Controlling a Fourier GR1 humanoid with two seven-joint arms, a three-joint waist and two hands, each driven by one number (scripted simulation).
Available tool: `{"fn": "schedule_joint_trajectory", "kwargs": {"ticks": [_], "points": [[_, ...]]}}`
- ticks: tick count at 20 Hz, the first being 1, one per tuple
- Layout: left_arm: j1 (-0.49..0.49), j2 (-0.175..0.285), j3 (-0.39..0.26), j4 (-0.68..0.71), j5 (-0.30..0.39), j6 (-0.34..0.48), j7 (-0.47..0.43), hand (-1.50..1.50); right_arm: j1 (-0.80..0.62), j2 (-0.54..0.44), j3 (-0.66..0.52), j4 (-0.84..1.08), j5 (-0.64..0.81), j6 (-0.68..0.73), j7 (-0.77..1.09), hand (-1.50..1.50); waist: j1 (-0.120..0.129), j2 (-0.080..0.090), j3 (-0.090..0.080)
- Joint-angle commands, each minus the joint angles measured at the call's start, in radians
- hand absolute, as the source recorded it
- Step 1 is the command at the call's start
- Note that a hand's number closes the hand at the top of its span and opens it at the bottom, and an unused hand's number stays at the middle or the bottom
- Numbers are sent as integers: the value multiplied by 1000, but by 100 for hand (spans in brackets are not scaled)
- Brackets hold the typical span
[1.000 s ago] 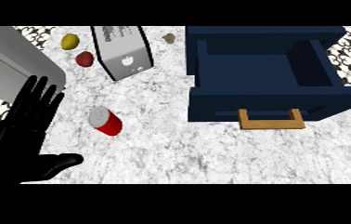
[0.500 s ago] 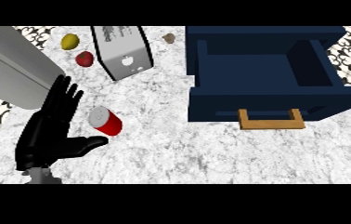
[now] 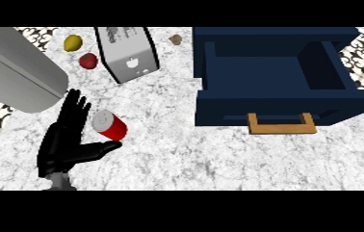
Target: Pick up the can, place it into the drawer and close the drawer
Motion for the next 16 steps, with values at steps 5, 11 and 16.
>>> {"fn": "schedule_joint_trajectory", "kwargs": {"ticks": [5,11,16], "points": [[-83,33,78,278,10,-20,-187,-150,28,43,-24,-27,-16,64,12,-150,-3,0,0],[-44,85,138,396,60,-101,-286,-150,15,64,-50,-23,3,72,4,-150,-1,0,0],[-104,99,136,543,46,-118,-367,-150,-16,20,-103,-4,-58,85,67,-150,-1,0,0]]}}
